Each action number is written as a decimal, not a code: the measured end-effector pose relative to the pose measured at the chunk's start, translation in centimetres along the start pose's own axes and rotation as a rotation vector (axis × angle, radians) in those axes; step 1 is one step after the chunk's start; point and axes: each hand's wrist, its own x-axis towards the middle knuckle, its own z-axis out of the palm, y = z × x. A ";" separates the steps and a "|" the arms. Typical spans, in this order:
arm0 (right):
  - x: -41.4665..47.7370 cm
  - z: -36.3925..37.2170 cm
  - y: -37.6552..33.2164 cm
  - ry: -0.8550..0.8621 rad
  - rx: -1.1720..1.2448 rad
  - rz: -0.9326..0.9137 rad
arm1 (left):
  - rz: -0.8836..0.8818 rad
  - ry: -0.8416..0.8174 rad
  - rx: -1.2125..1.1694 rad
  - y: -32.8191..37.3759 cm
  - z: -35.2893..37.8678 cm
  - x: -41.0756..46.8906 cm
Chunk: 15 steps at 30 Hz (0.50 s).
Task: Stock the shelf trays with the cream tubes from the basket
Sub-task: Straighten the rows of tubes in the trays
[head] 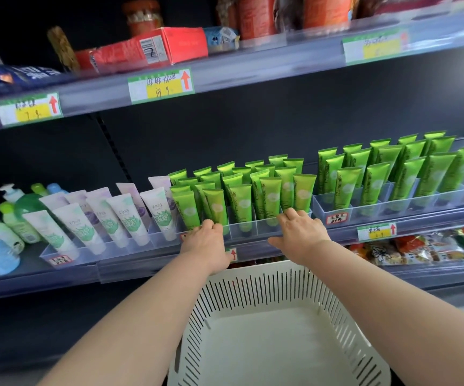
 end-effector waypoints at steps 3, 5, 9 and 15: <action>-0.2 -0.1 -0.1 -0.009 0.002 -0.005 | -0.009 -0.018 -0.005 0.1 -0.3 -0.1; -0.4 -0.1 0.1 -0.023 0.022 -0.013 | -0.016 -0.025 0.000 0.3 -0.4 -0.2; -1.5 -0.9 1.2 -0.004 0.051 -0.036 | -0.015 0.065 -0.032 1.2 -1.3 -0.4; -2.3 -3.4 4.1 0.149 0.046 0.036 | 0.122 0.318 -0.161 4.3 -4.7 0.3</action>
